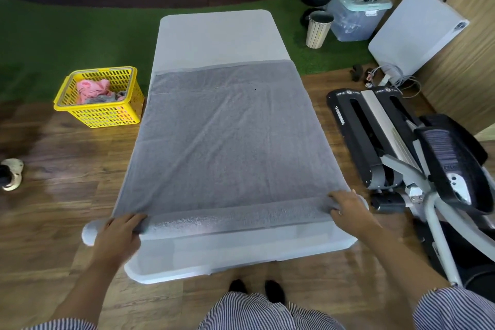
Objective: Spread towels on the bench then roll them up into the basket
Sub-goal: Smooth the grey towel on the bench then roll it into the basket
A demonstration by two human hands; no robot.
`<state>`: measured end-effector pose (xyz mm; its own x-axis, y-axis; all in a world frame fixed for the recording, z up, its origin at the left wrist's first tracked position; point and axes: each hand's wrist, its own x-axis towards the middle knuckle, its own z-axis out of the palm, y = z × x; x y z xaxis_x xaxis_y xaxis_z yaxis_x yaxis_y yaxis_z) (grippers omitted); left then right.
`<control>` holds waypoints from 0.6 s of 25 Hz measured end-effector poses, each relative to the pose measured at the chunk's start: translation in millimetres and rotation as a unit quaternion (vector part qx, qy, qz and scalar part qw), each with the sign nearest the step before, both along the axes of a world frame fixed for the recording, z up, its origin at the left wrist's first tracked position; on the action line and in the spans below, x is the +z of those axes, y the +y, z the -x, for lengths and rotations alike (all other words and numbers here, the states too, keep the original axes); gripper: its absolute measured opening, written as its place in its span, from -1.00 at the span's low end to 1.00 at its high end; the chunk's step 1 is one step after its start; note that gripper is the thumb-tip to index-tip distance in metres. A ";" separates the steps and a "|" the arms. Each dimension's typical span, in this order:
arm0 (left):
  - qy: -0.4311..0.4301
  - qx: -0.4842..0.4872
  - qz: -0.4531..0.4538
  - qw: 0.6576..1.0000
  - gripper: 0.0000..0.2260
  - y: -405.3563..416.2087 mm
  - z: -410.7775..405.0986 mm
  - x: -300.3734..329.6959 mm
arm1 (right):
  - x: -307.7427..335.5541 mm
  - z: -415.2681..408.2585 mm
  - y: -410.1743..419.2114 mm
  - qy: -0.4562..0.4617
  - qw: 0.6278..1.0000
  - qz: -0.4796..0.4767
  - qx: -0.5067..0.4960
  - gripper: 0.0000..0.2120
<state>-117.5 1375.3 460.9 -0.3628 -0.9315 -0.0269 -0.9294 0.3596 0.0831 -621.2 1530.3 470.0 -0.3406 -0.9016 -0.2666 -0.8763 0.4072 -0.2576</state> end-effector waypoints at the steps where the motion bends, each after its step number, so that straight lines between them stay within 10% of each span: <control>1: -0.009 0.002 0.018 1.000 -0.57 1.0 -0.7 -1.6 | -1.3 -1.0 2.5 -0.004 0.999 0.032 -0.007 -0.75; 5: 0.017 0.007 0.054 0.998 -0.58 10.7 5.0 -2.1 | -12.8 -4.0 16.3 0.027 0.989 0.144 0.010 -0.72; 15: -0.045 -0.022 -0.028 0.998 -0.68 -0.7 14.1 7.8 | 4.6 7.3 6.4 0.054 0.998 -0.010 0.019 -0.74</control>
<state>-131.6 1374.5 468.6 -0.3980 -0.9105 -0.1126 -0.9170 0.3982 0.0213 -628.5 1536.7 474.6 -0.3347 -0.9088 -0.2492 -0.9129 0.3783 -0.1533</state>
